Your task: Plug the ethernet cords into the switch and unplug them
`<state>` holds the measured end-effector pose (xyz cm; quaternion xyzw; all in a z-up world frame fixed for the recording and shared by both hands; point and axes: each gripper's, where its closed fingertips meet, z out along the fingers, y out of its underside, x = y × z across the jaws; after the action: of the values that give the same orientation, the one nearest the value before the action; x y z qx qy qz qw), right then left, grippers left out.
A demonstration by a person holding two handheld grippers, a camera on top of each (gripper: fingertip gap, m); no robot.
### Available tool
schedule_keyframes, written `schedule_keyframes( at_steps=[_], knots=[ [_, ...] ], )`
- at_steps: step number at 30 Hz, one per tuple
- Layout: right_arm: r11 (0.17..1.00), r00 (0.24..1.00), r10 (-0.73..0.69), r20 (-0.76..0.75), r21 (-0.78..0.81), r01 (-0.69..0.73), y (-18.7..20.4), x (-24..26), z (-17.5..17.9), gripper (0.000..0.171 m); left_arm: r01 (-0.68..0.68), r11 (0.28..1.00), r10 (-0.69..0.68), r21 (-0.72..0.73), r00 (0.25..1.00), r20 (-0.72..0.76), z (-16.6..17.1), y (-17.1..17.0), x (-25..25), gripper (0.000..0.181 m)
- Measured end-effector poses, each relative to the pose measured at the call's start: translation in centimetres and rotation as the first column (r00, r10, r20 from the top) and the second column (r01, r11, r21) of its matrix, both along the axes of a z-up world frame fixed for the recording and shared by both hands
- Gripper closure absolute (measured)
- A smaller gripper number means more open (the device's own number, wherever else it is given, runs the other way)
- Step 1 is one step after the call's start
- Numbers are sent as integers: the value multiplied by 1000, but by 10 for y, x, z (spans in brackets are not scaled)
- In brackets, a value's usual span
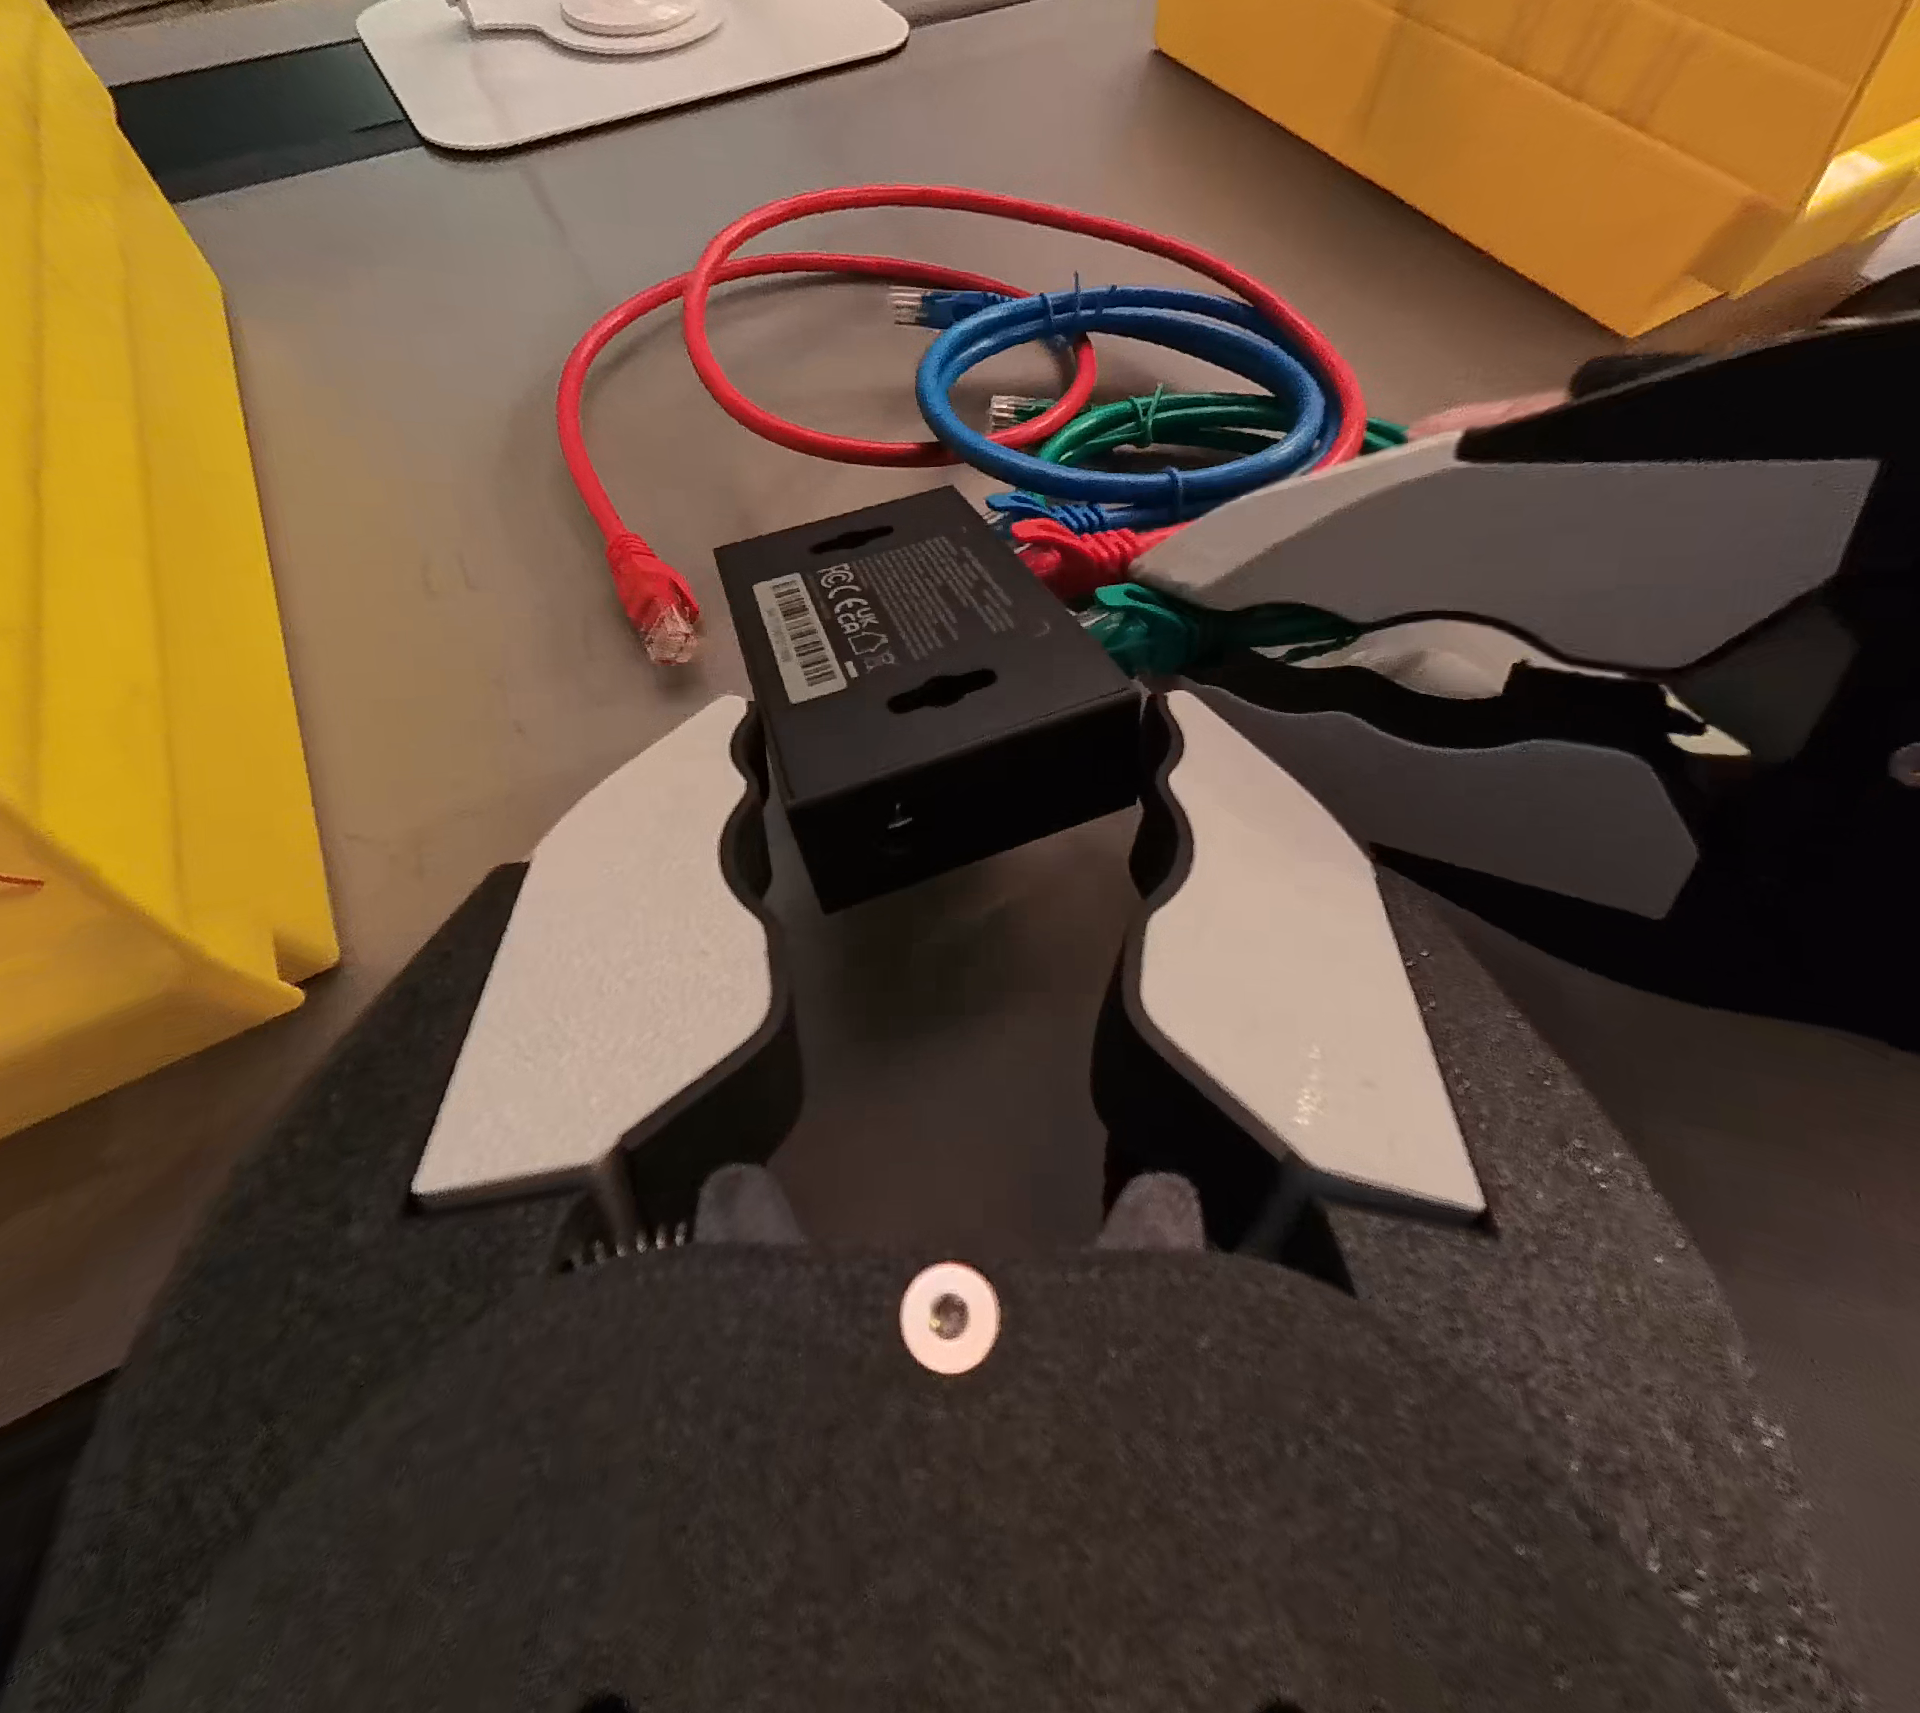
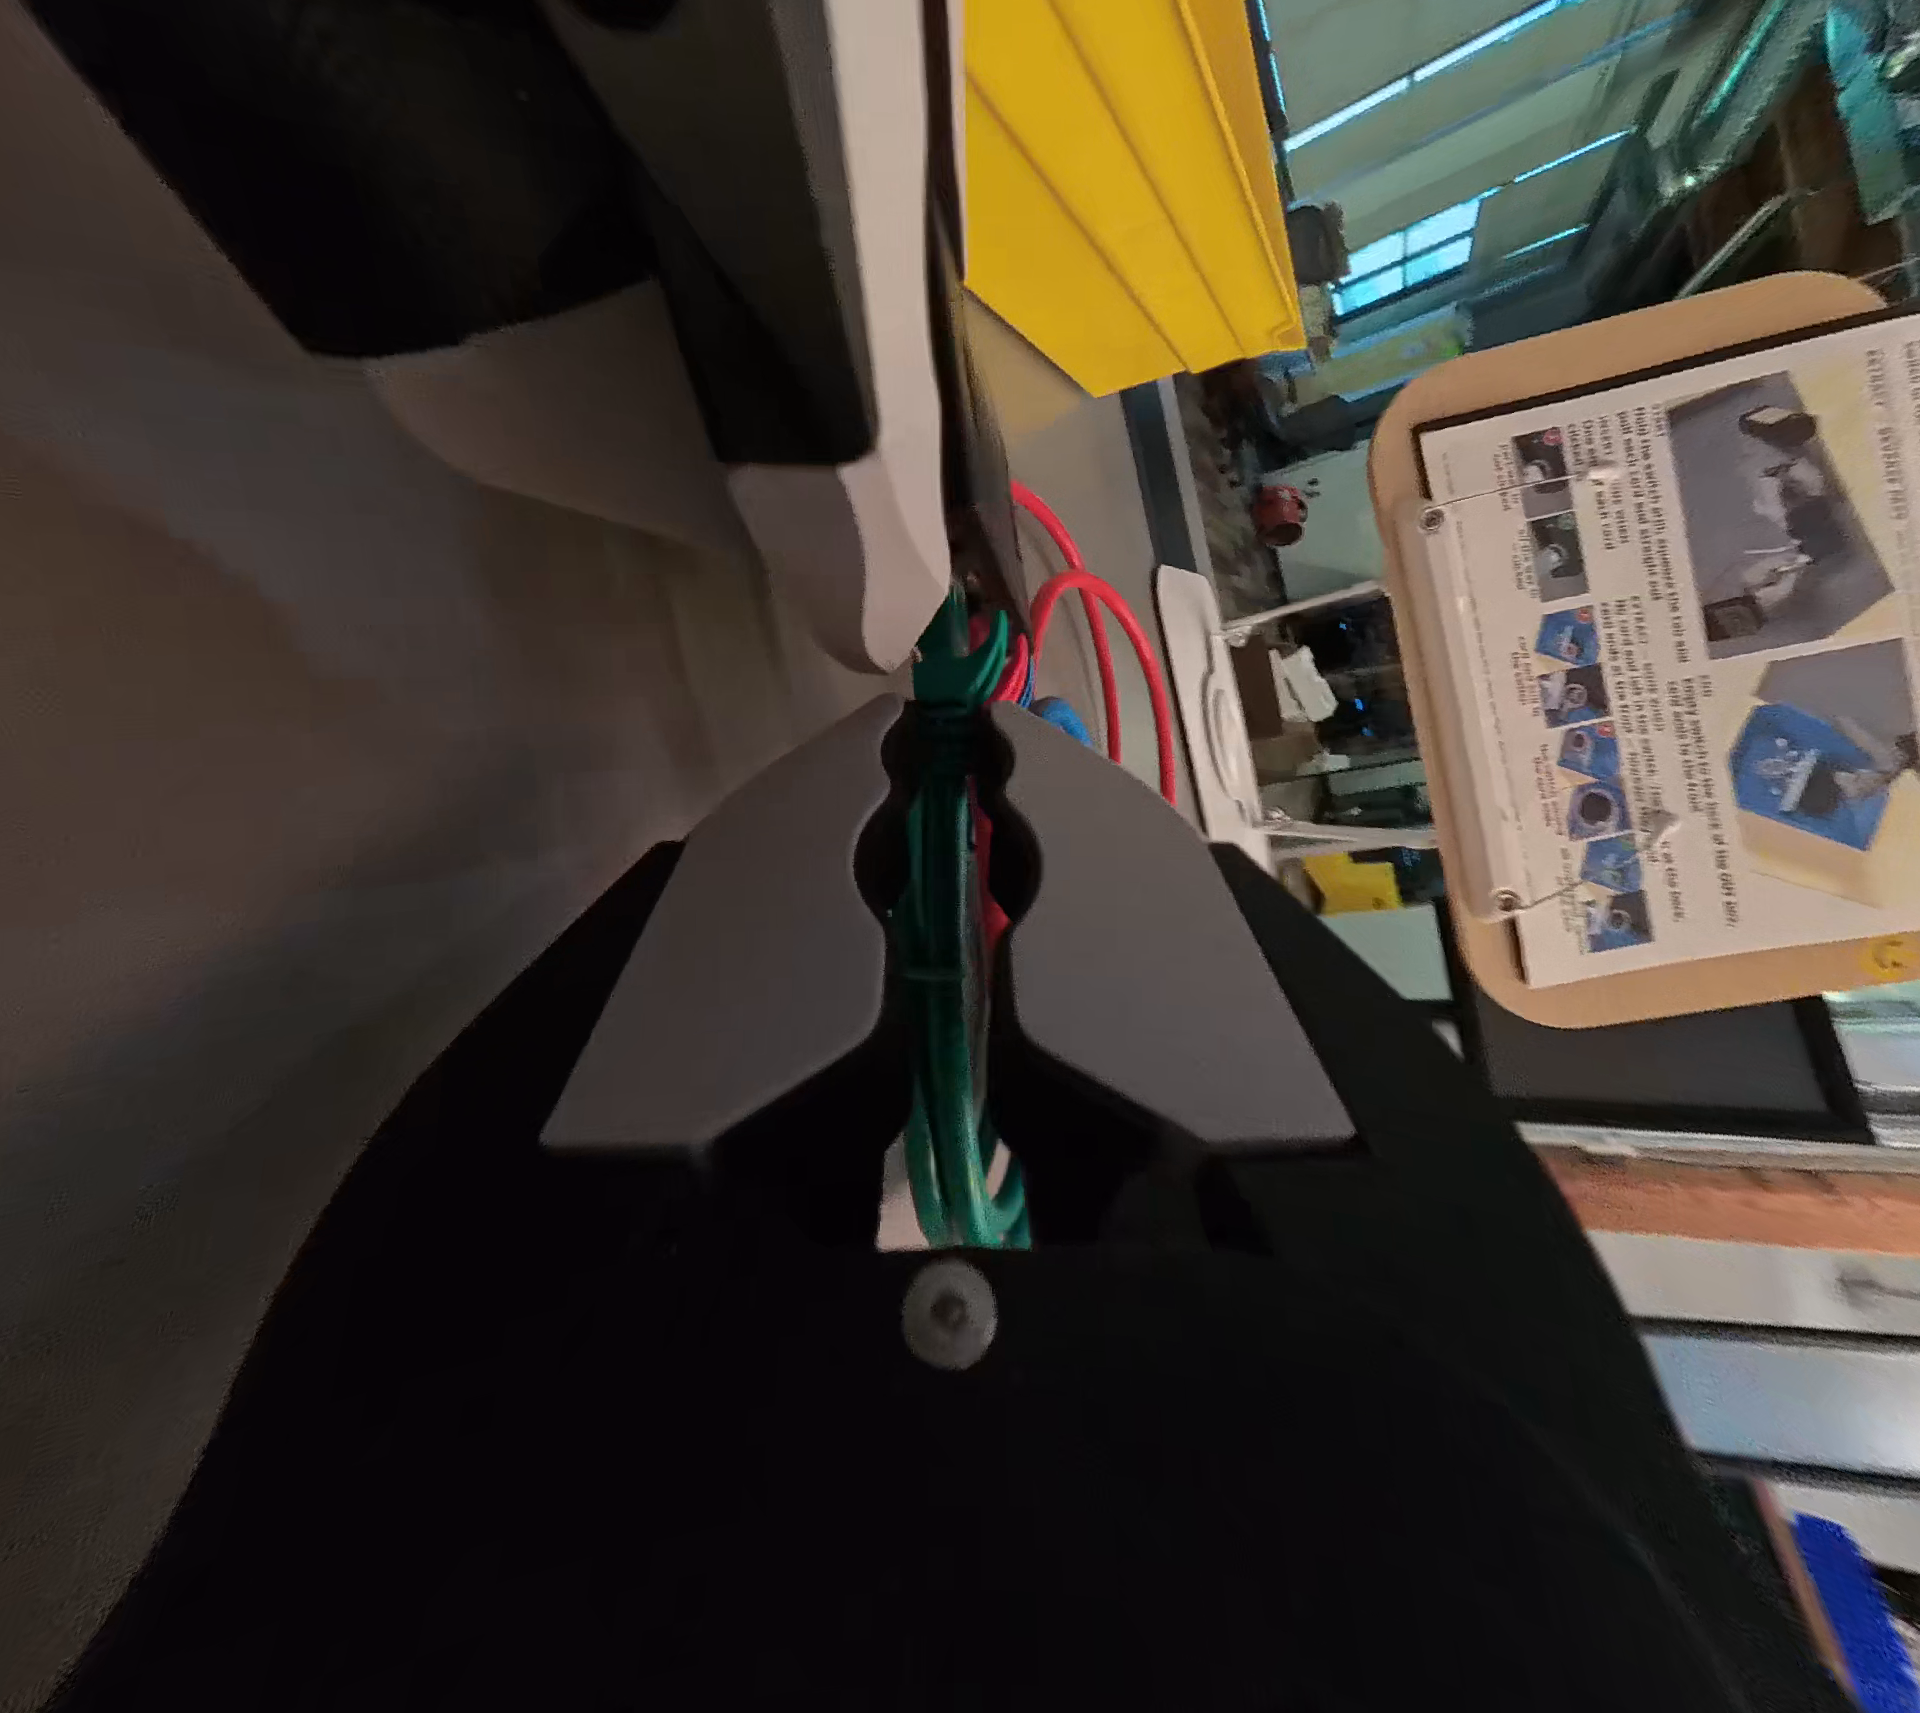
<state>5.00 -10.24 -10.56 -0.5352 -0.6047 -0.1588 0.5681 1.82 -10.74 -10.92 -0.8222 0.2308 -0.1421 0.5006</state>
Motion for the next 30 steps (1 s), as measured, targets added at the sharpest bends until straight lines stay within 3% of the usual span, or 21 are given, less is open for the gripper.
schedule_keyframes(
  at_steps=[4, 10, 17, 22, 30],
  knots=[
    [996, 997, 58, -55, -66, -61, -4, 1, -1, 160, 26, 1000, -25, -17, 999, 25, -1, -2, 0, 112],
    [929, 978, 76, -193, -342, -140, -8, -2, -10, 158, 30, 999, -30, -12, 999, 12, -4, -2, -1, 113],
    [715, 931, 81, -355, -630, -303, -16, -5, -16, 158, 43, 999, -43, -4, 999, -26, -7, -3, -1, 113],
    [610, 910, 76, -408, -703, -366, -18, -5, -13, 158, 43, 999, -43, 5, 999, -21, -5, -1, -1, 113],
    [558, 853, -64, -518, -727, -400, -15, -8, -7, 159, 24, 1000, -24, -7, 999, 32, -2, 1, -3, 113]
  ],
)
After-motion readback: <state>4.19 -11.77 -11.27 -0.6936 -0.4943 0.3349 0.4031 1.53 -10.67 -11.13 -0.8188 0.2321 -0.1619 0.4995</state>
